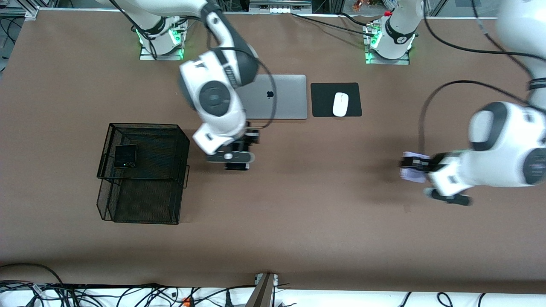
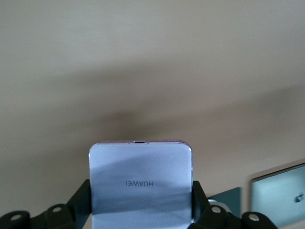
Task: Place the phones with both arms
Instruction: 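Grasp the smartphone with the right gripper while the left lifts the Huawei, then carry the smartphone to the basket while the left gripper sets down the Huawei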
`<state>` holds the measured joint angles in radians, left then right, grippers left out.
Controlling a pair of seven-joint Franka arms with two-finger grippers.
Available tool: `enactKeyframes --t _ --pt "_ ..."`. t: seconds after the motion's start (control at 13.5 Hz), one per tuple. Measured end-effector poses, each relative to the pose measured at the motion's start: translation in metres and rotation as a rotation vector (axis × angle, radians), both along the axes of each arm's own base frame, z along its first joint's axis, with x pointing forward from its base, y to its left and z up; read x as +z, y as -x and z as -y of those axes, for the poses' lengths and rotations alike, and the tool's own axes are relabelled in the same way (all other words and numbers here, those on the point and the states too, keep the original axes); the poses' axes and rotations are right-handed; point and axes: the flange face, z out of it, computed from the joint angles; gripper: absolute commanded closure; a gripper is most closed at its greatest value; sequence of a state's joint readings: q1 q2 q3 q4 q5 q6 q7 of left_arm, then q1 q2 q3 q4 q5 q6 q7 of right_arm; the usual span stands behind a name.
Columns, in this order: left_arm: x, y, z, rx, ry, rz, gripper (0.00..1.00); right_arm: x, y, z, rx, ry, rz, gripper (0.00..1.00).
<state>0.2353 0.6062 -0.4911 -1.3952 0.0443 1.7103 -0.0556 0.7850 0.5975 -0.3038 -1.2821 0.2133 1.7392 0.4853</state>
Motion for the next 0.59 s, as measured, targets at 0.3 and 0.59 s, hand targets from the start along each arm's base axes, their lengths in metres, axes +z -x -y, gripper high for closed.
enactKeyframes --t 0.3,0.59 --pt "-0.043 0.029 0.199 0.067 0.023 0.092 0.73 0.012 -0.023 0.134 0.031 0.019 -0.041 1.00" --pt "-0.132 0.077 0.323 0.219 0.038 0.150 0.62 -0.019 -0.012 0.245 0.087 -0.019 -0.024 1.00"
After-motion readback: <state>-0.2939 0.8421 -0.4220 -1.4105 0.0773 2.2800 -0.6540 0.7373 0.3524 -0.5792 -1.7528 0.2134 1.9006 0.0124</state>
